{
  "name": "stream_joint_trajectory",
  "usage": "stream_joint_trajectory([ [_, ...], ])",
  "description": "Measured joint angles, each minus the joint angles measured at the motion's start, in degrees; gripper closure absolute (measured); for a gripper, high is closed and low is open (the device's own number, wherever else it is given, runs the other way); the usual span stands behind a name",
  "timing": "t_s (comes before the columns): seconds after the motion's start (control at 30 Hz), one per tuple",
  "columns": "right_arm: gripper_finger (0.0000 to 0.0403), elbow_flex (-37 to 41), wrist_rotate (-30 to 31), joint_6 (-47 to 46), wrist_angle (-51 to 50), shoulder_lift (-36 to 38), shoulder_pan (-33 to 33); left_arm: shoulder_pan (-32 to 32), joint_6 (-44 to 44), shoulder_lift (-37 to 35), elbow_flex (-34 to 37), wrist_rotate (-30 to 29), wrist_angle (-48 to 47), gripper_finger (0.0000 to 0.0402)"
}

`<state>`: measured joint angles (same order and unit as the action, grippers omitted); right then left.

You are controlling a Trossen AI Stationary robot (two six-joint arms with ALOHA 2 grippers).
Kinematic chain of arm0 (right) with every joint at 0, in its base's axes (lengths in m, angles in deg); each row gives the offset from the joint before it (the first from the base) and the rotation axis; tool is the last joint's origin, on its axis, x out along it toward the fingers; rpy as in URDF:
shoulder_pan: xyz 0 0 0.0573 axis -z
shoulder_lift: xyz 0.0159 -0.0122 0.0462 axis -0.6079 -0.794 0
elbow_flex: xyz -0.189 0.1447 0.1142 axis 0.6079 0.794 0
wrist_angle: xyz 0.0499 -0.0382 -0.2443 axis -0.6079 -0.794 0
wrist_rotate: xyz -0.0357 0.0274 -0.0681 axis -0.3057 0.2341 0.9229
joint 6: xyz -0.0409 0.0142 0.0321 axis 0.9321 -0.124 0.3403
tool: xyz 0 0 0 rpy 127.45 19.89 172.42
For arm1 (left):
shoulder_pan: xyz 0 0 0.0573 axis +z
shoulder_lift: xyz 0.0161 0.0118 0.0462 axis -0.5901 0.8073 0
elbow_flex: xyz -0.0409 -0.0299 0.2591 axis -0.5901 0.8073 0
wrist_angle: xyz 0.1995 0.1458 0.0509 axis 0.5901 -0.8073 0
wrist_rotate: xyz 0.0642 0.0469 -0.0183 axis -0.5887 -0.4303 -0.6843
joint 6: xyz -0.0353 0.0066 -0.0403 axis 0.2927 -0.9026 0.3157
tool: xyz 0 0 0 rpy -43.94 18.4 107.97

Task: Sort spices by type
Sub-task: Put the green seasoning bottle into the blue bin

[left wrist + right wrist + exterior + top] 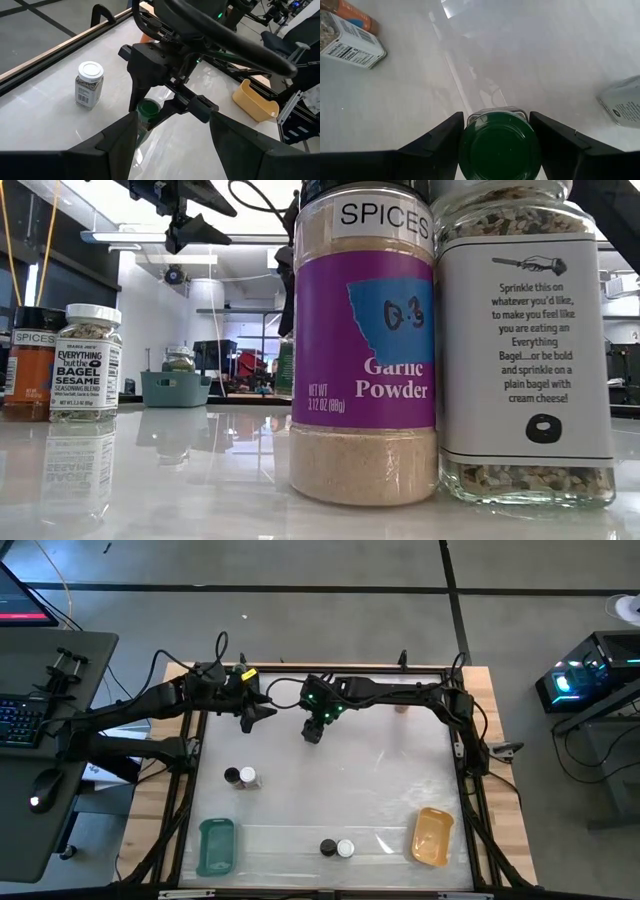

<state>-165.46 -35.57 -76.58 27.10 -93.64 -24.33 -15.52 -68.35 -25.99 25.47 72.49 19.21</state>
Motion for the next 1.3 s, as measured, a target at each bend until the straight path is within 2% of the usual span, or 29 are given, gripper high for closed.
stream_joint_trajectory([
  [0.13,0.0183,0.0,-1.63,0.0,-0.02,0.0,-0.02,0.0,0.01,0.0,0.0,0.0,0.0,0.0168],
  [0.5,0.0181,0.0,-0.64,0.0,-0.21,0.0,-0.02,-0.02,-0.03,0.0,0.0,0.0,0.0,0.0168],
  [0.87,0.0146,0.0,0.41,0.03,-1.26,0.0,-0.02,0.0,-0.05,0.0,0.0,0.0,0.0,0.0168],
  [1.03,0.0135,-0.02,0.57,0.0,1.87,0.0,0.0,0.0,-0.05,0.0,0.0,0.0,0.0,0.0168],
  [1.3,0.0132,-6.51,0.61,1.5,0.27,-0.02,2.62,0.0,-0.19,0.0,0.0,0.01,0.01,0.0168],
])
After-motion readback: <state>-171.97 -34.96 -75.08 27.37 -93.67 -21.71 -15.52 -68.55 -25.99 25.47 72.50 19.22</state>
